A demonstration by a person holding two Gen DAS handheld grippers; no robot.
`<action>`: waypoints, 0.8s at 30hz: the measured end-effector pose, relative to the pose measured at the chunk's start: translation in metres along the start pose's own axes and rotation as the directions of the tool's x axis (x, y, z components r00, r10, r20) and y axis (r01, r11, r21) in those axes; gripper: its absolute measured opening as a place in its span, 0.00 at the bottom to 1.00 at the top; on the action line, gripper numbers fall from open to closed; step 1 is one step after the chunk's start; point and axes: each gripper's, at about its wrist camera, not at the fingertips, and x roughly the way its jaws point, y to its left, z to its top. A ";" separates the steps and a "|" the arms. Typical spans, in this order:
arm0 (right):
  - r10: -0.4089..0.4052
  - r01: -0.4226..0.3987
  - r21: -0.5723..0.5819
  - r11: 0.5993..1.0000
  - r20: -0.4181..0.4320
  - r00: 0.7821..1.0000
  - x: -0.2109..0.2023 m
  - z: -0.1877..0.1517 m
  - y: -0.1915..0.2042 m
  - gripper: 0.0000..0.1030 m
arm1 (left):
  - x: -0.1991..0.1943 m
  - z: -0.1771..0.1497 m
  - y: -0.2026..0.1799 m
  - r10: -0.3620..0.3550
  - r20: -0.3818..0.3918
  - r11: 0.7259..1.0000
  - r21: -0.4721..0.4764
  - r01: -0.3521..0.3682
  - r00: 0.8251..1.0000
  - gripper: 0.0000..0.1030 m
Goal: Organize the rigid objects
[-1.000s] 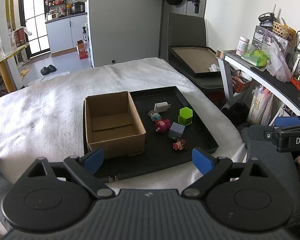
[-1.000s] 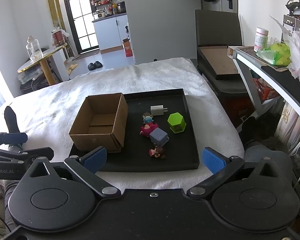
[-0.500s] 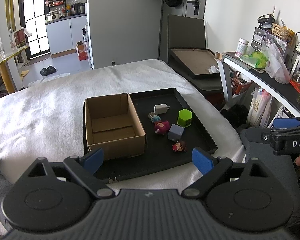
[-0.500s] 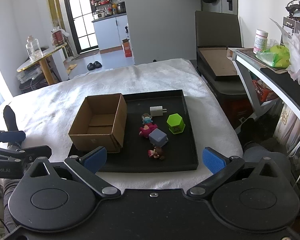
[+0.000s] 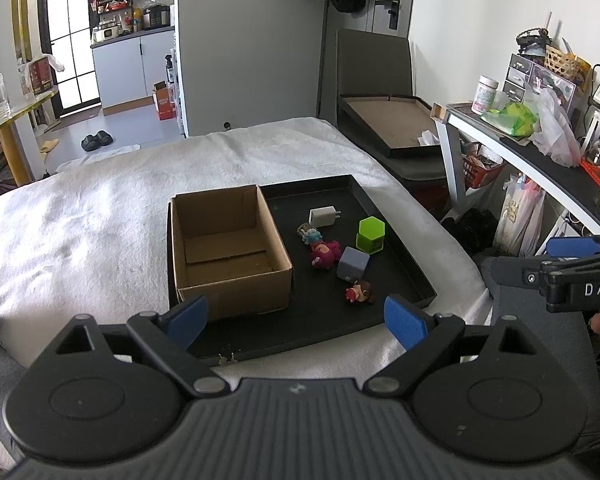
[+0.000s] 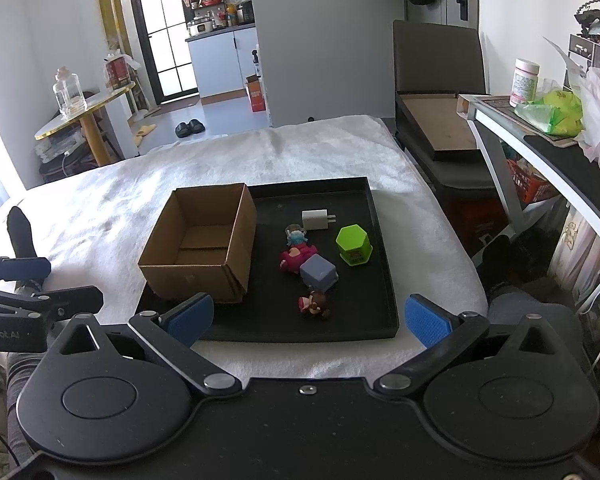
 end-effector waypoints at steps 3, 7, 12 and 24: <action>0.001 -0.001 0.004 1.000 -0.007 1.000 0.001 0.001 0.000 1.00 | 0.000 -0.001 0.001 0.001 0.001 1.000 -0.009 -0.001 1.000 0.92; 0.002 -0.002 0.003 1.000 -0.006 1.000 0.000 -0.001 0.000 1.00 | 0.002 0.000 0.001 0.006 -0.003 1.000 -0.012 -0.006 1.000 0.92; 0.004 -0.004 0.004 1.000 -0.008 1.000 0.000 -0.001 0.001 1.00 | 0.003 0.000 0.001 0.006 -0.005 1.000 -0.016 -0.006 1.000 0.92; 0.021 -0.021 -0.007 1.000 0.019 1.000 -0.001 -0.002 0.002 1.00 | 0.007 0.004 0.002 0.005 0.008 1.000 -0.023 -0.005 1.000 0.92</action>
